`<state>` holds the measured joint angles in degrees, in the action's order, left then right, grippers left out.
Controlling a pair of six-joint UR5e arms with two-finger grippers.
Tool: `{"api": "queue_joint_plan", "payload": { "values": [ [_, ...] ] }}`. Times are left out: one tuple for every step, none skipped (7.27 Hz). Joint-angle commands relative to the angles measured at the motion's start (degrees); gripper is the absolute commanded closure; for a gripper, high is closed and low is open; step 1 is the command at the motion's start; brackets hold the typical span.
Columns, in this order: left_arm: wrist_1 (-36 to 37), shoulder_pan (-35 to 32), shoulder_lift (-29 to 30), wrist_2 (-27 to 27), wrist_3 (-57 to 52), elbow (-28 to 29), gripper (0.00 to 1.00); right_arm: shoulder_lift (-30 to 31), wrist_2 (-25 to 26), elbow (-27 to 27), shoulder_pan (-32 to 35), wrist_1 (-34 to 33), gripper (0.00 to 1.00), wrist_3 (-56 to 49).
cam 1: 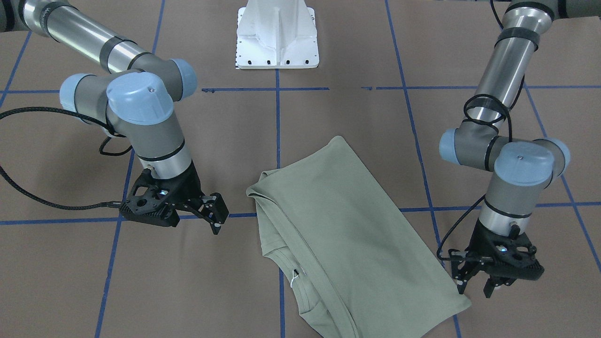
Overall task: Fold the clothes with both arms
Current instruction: 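Reach the right gripper to the collar edge of the folded shirt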
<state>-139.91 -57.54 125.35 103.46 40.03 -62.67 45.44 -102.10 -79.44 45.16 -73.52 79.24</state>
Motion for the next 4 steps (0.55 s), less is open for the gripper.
{"api": "queue_joint_plan", "payload": {
  "values": [
    [0.1, -1.0, -6.0, 5.8, 0.6, -9.6, 0.0, -8.3, 5.0, 14.1, -2.9, 8.6, 0.12, 8.8],
    [0.1, -1.0, -6.5, 5.8, 0.7, -10.4, 0.0, -11.5, 6.5, 18.6, -4.2, 9.9, 0.15, 9.7],
    [0.0, -0.9, -6.5, 5.9, 3.2, -10.5, 0.0, -12.8, 8.8, 21.2, -5.9, 10.1, 0.17, 10.2],
    [0.0, -0.6, -6.5, 5.9, 4.4, -10.8, 0.0, -14.6, 10.2, 24.7, -7.4, 10.6, 0.2, 10.1]
  ]
}}
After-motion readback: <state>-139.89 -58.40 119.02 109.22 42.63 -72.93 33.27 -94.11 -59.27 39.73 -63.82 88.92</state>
